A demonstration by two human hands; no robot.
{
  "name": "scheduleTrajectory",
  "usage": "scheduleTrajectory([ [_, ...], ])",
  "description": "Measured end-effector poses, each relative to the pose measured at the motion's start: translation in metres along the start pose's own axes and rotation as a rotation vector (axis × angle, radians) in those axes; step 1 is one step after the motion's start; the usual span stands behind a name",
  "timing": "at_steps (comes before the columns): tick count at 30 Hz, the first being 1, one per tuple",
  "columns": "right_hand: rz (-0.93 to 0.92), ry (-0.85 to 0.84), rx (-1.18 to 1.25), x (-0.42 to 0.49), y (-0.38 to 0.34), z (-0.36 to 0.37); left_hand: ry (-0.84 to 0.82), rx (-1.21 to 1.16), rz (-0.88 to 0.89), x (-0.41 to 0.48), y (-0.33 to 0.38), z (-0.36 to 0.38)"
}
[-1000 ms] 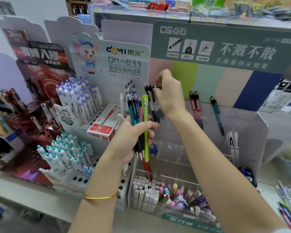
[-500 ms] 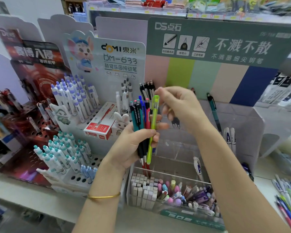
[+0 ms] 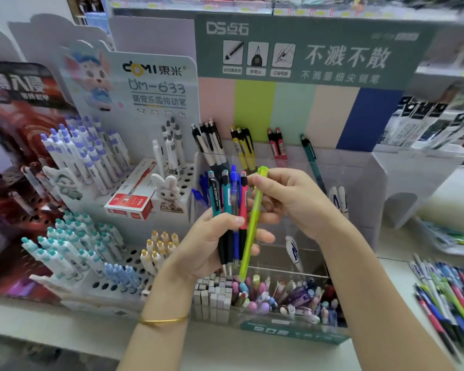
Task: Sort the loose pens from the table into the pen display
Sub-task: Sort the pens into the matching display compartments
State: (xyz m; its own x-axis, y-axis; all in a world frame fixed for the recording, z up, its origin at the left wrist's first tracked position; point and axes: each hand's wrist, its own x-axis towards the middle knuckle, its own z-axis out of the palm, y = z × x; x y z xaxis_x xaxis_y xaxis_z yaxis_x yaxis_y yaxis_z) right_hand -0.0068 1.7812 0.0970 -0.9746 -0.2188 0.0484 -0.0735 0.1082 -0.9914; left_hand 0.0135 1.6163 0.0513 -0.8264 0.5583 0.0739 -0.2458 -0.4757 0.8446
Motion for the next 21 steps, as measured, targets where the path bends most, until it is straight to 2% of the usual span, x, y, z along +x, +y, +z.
scheduleTrajectory([
  [16,-0.062,-0.039,-0.016,-0.007,0.01,-0.012,0.046,0.101,-0.075,-0.002,-0.004,0.005],
  [21,-0.054,-0.02,-0.017,-0.009,0.011,-0.013,0.167,0.22,-0.071,-0.001,-0.004,0.006],
])
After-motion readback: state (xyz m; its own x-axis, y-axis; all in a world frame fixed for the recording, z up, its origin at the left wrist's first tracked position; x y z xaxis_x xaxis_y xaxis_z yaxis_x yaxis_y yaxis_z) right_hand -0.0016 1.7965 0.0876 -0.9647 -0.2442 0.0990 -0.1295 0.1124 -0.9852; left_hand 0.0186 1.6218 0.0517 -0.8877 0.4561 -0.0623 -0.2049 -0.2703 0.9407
